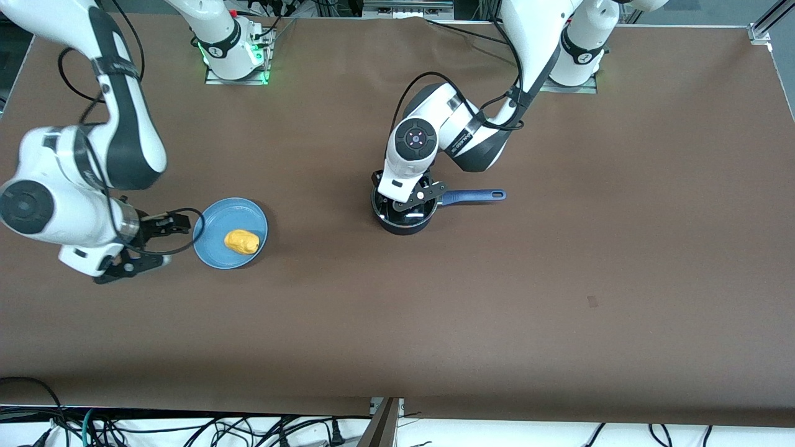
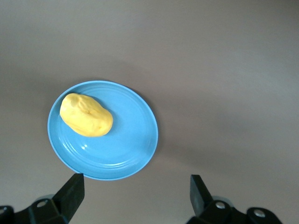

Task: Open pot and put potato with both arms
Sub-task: 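Reach the left gripper to the lid knob while the right gripper reaches the potato, then grasp the lid knob with the left gripper while the right gripper grasps the potato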

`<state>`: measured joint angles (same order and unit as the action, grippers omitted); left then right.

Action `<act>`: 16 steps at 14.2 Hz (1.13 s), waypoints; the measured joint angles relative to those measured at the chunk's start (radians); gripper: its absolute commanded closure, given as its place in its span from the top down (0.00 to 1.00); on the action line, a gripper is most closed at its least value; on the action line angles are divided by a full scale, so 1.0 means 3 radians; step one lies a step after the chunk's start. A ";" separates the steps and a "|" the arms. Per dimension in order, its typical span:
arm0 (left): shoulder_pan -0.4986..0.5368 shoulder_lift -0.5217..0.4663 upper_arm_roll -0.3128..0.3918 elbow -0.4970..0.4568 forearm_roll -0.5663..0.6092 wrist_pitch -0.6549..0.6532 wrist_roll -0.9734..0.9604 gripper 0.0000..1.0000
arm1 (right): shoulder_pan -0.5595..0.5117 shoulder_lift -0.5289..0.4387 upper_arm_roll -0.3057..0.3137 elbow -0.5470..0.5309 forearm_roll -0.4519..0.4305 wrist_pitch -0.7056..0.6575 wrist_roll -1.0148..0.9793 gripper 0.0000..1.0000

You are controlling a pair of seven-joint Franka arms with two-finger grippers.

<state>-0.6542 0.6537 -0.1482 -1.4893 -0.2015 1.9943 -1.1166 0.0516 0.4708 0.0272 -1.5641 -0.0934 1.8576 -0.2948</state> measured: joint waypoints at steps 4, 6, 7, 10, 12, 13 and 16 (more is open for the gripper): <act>-0.0006 -0.0001 0.0016 0.0024 0.0098 0.0000 0.0000 1.00 | 0.0034 0.0069 0.0000 -0.0214 -0.0121 0.0249 -0.0688 1.00; -0.0010 0.0001 0.0016 0.0025 0.0157 0.0003 0.0000 1.00 | 0.0036 0.0073 0.0004 -0.0321 -0.0130 0.0314 -0.1084 1.00; -0.0011 0.0003 0.0016 0.0025 0.0165 0.0029 0.0000 1.00 | 0.0038 0.0075 0.0018 -0.0379 -0.0130 0.0364 -0.1268 1.00; -0.0013 0.0038 0.0017 0.0025 0.0168 0.0162 -0.0003 1.00 | 0.0055 0.0077 0.0079 -0.0580 -0.0131 0.0623 -0.1710 1.00; -0.0013 0.0074 0.0019 0.0028 0.0168 0.0189 -0.0007 0.96 | 0.0060 0.0078 0.0134 -0.0698 -0.0133 0.0846 -0.1966 1.00; -0.0013 0.0084 0.0021 0.0029 0.0168 0.0195 -0.0007 0.94 | 0.0062 0.0079 0.0155 -0.0759 -0.0133 0.0967 -0.2083 1.00; -0.0013 0.0086 0.0025 0.0037 0.0169 0.0201 -0.0007 0.69 | 0.0063 0.0087 0.0190 -0.0984 -0.0135 0.1356 -0.2357 1.00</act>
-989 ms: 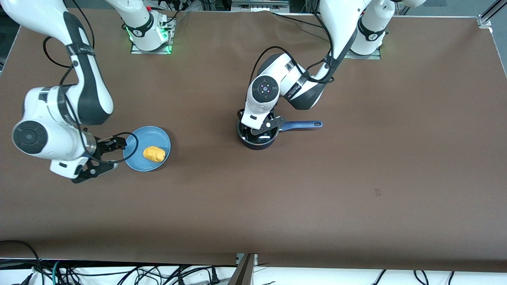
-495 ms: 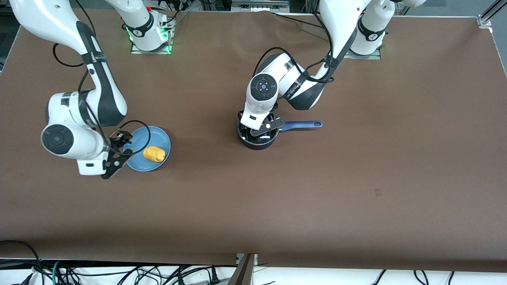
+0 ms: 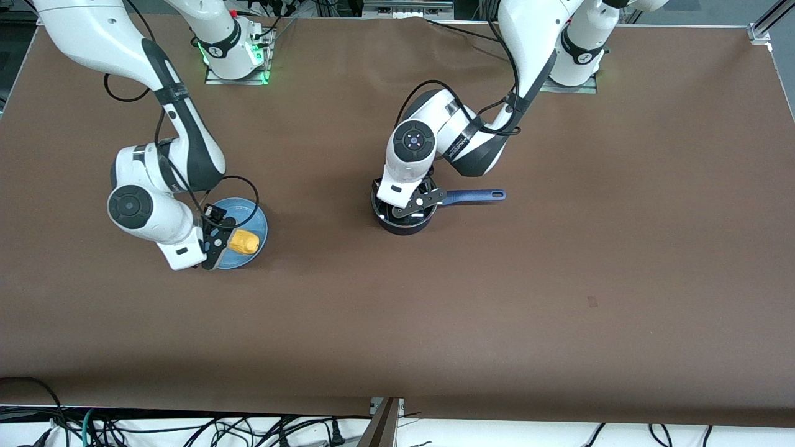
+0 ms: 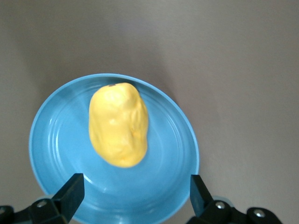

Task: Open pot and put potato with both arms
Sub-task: 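Grasp the lid knob with the left gripper while the right gripper grasps the potato, then lift the lid with the left gripper while the right gripper carries the potato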

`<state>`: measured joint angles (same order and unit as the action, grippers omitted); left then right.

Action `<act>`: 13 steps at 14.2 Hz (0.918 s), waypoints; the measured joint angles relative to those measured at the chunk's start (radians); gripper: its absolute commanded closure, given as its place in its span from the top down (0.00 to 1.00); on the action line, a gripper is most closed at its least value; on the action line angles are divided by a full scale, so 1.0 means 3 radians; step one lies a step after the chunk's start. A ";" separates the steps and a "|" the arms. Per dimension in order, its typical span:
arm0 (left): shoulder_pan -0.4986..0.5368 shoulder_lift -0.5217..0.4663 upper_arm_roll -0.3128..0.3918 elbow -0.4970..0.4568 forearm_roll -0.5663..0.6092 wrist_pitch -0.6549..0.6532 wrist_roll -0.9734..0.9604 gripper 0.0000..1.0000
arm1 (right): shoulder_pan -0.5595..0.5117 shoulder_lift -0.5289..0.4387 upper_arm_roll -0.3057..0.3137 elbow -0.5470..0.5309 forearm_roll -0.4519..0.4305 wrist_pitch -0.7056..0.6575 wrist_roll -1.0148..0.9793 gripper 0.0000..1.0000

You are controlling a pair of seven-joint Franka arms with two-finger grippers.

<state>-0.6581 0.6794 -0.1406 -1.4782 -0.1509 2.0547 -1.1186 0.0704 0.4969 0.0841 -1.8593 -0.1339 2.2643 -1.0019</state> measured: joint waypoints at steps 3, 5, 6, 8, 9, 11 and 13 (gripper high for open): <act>0.0000 0.0000 0.0006 0.0018 0.0002 0.0000 0.0000 0.36 | 0.0004 0.0046 0.0069 -0.0128 -0.0001 0.0159 -0.0125 1.00; 0.0001 -0.0001 0.0016 0.0026 0.0013 0.0001 0.0000 0.21 | 0.0013 0.0073 0.0093 -0.0153 -0.0006 0.0192 -0.0136 1.00; 0.0001 -0.0001 0.0018 0.0028 0.0057 0.0000 0.0002 0.12 | 0.0023 0.0077 0.0097 -0.0162 -0.0009 0.0207 -0.0143 1.00; 0.0000 -0.0002 0.0018 0.0040 0.0202 0.0001 0.0001 0.00 | 0.0044 0.0080 0.0099 -0.0170 -0.0013 0.0236 -0.0158 1.00; 0.0000 -0.0002 0.0019 0.0048 0.0225 0.0001 0.0001 0.00 | 0.0047 0.0089 0.0100 -0.0174 -0.0014 0.0268 -0.0167 1.00; 0.0001 -0.0015 0.0019 0.0072 0.0230 0.0001 0.0001 0.00 | 0.0048 0.0140 0.0100 -0.0176 -0.0017 0.0342 -0.0179 1.00; 0.0010 -0.0057 0.0027 0.0105 0.0231 -0.0006 0.0001 0.00 | 0.0048 0.0196 0.0100 -0.0177 -0.0019 0.0394 -0.0182 1.00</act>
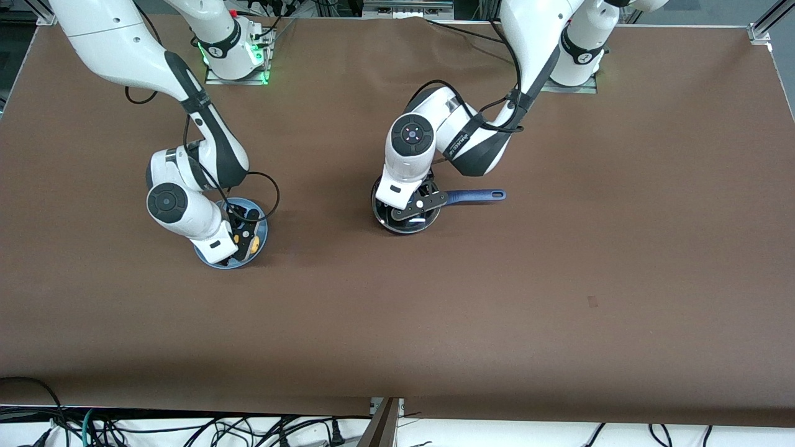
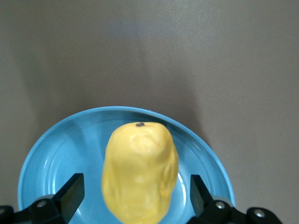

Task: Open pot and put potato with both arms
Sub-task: 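Lift the lid with the left gripper while the right gripper carries the potato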

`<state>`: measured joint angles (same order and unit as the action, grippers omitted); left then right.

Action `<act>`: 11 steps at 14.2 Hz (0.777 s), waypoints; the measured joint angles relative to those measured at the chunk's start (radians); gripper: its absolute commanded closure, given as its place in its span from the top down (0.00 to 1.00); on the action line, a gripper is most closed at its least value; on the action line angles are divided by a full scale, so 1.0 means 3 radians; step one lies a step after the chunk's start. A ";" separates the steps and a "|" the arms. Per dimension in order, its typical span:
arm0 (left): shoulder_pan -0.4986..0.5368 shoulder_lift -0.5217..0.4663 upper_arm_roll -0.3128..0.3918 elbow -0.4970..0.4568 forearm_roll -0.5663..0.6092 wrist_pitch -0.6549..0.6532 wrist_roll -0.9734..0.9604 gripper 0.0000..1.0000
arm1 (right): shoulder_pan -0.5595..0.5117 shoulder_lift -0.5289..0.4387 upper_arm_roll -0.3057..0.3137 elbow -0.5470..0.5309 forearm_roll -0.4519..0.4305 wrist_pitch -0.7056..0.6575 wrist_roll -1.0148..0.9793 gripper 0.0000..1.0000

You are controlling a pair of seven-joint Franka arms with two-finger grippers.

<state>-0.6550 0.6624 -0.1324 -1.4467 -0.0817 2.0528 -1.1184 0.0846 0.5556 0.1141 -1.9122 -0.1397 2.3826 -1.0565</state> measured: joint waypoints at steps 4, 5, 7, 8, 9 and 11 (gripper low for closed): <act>0.0240 -0.0149 0.0023 0.0022 0.0006 -0.0186 0.0281 0.00 | 0.0000 0.0023 0.0000 0.0001 -0.0001 0.0021 0.0000 0.29; 0.0359 -0.0195 0.0028 0.0027 0.0006 -0.0259 0.0460 0.00 | 0.0000 0.0022 0.0000 0.0003 -0.0001 0.0022 0.0001 0.19; 0.0643 -0.0300 0.0036 0.0031 0.0007 -0.0446 0.0952 0.00 | -0.0001 0.0011 0.0000 0.0015 -0.0001 0.0024 0.0009 0.15; 0.0796 -0.0355 0.0042 0.0031 0.0008 -0.0550 0.1224 0.00 | -0.0001 -0.0001 0.0000 0.0025 -0.0001 0.0025 0.0022 0.15; 0.0948 -0.0409 0.0046 0.0030 0.0009 -0.0638 0.1468 0.00 | -0.0001 -0.0017 0.0001 0.0041 -0.0001 0.0025 0.0059 0.15; 0.1258 -0.0514 0.0049 0.0006 0.0015 -0.0750 0.1980 0.00 | -0.0002 -0.0100 0.0054 0.0094 -0.0001 -0.0084 0.0241 0.15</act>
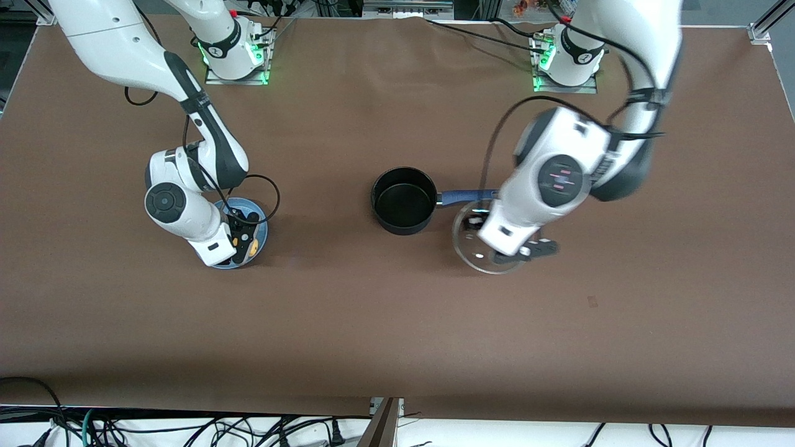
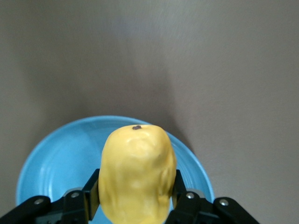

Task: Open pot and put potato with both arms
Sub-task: 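Lift the lid with the left gripper while the right gripper carries the potato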

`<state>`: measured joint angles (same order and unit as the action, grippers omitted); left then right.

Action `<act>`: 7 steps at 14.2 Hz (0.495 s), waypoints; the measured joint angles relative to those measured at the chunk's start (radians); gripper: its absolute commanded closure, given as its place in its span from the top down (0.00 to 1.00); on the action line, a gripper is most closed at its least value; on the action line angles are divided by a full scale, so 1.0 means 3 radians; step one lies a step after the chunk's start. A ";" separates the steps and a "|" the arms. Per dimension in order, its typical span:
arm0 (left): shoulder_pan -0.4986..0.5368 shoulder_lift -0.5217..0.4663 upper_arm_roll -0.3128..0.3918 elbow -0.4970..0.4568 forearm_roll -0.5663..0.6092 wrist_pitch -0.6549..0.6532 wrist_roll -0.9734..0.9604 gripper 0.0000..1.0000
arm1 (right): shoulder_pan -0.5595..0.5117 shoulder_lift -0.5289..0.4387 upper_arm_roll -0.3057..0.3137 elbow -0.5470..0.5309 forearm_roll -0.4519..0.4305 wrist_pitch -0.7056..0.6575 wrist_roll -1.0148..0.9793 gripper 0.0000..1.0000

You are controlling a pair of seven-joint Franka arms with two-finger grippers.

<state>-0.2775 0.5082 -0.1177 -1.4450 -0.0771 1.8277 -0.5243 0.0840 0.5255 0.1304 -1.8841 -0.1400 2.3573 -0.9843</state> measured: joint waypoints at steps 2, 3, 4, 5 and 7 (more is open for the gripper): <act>0.0287 -0.0125 0.0005 -0.0135 0.0014 -0.0032 0.0561 0.00 | 0.0001 -0.0108 0.0155 0.0176 0.0000 -0.0413 0.0339 0.15; 0.0436 -0.0202 0.0006 -0.0258 0.0046 -0.0031 0.0820 0.00 | 0.0003 -0.0152 0.0260 0.0296 0.0001 -0.0630 0.0572 0.15; 0.0578 -0.0283 0.0006 -0.0394 0.0119 -0.0017 0.1067 0.00 | 0.0007 -0.0181 0.0377 0.0412 0.0001 -0.0802 0.0858 0.15; 0.0711 -0.0368 0.0006 -0.0550 0.0184 0.0030 0.1291 0.00 | 0.0030 -0.0200 0.0488 0.0517 0.0002 -0.0918 0.1186 0.15; 0.0953 -0.0541 0.0004 -0.0922 0.0250 0.0259 0.1662 0.00 | 0.0194 -0.0206 0.0588 0.0671 0.0006 -0.1009 0.1840 0.15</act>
<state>0.0085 0.3460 -0.1165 -1.7216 -0.0021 1.9053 -0.0258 0.1421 0.4636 0.3069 -1.6828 -0.1382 2.0545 -0.4323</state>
